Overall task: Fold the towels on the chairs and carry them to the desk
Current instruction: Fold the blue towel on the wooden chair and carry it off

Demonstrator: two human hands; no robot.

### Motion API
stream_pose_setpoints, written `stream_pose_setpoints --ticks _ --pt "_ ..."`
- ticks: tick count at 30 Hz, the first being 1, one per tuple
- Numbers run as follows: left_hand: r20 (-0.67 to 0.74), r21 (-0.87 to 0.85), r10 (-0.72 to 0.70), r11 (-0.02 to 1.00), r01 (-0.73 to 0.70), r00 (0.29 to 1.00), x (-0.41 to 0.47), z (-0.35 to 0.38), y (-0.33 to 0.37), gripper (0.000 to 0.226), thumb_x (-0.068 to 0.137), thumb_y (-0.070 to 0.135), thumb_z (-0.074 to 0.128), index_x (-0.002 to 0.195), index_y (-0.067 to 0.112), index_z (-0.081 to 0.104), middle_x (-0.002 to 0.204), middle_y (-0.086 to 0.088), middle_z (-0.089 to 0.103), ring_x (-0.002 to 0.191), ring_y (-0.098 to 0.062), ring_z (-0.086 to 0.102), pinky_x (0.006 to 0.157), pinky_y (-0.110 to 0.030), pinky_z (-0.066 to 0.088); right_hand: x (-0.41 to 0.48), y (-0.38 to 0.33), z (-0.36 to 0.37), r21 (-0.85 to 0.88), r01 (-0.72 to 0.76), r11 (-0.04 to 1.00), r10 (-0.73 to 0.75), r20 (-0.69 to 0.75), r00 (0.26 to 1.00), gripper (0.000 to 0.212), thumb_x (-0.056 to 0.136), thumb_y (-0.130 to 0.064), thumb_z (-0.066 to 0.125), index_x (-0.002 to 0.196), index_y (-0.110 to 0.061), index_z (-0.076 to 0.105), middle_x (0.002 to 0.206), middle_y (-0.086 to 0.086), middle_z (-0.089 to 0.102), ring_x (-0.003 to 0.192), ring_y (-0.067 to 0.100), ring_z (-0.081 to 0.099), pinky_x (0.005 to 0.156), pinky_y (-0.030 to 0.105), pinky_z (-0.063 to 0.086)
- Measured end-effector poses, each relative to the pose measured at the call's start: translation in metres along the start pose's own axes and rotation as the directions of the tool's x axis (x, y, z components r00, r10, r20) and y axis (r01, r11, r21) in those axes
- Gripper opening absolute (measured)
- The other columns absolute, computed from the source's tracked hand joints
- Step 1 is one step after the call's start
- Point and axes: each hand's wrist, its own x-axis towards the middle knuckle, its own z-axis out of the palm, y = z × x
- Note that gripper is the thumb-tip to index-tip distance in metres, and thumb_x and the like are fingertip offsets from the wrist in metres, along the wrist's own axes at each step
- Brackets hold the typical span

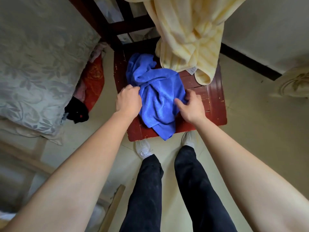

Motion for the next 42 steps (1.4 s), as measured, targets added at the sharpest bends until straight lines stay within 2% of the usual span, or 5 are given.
stream_pose_setpoints --ticks 6,15,22,27,42 --pt "0.171 0.059 -0.061 0.997 0.051 0.983 -0.028 0.01 -0.008 0.017 0.092 0.025 0.06 0.101 0.024 0.074 0.112 -0.008 0.067 0.104 -0.036 0.062 0.081 -0.039 0.048 -0.026 0.01 0.005 -0.251 0.035 0.967 0.02 0.215 0.976 0.02 0.088 -0.039 0.054 0.086 -0.02 0.048 0.101 0.009 0.057 0.097 0.029 0.054 0.082 0.038 0.046" --pt "-0.1 -0.149 -0.077 0.987 0.062 0.992 -0.077 -0.052 -0.031 0.011 0.099 0.013 0.044 0.101 0.011 0.055 0.115 -0.013 0.046 0.089 -0.041 0.057 0.077 -0.05 0.047 -0.04 -0.009 -0.068 0.565 -0.154 0.811 0.345 -0.248 0.906 0.008 0.082 -0.031 0.058 0.081 -0.025 0.053 0.081 -0.005 0.061 0.084 0.021 0.063 0.089 0.041 0.054" --pt "-0.319 -0.451 -0.285 0.884 0.12 0.904 -0.088 -0.183 -0.031 0.017 0.096 0.023 0.036 0.1 0.019 0.052 0.106 -0.011 0.062 0.093 -0.037 0.063 0.082 -0.046 0.049 -0.094 -0.075 -0.139 0.281 0.063 0.958 0.035 -0.329 0.944 0.02 0.09 -0.021 0.057 0.108 -0.023 0.066 0.092 -0.008 0.066 0.077 0.01 0.056 0.064 0.013 0.037" --pt "-0.387 -0.766 -0.47 0.642 0.007 0.794 -0.134 -0.302 -0.008 0.012 0.081 0.019 0.029 0.077 0.028 0.035 0.081 -0.008 0.059 0.08 -0.035 0.067 0.062 -0.027 0.042 -0.163 -0.154 -0.209 0.279 0.308 0.91 -0.178 -0.408 0.896 0.018 0.09 -0.029 0.065 0.105 -0.027 0.075 0.093 -0.007 0.073 0.086 0.008 0.065 0.086 0.025 0.052" --pt "-0.728 -0.311 -0.115 0.934 -0.175 0.676 -0.275 -0.404 0.023 0.018 0.09 0.006 0.059 0.105 0.002 0.069 0.099 -0.021 0.065 0.092 -0.038 0.062 0.087 -0.031 0.041 -0.279 -0.23 -0.354 0.389 0.59 0.707 -0.357 -0.524 0.773 0.012 0.092 -0.029 0.06 0.089 -0.032 0.071 0.074 -0.01 0.071 0.062 0.01 0.069 0.073 0.031 0.058"
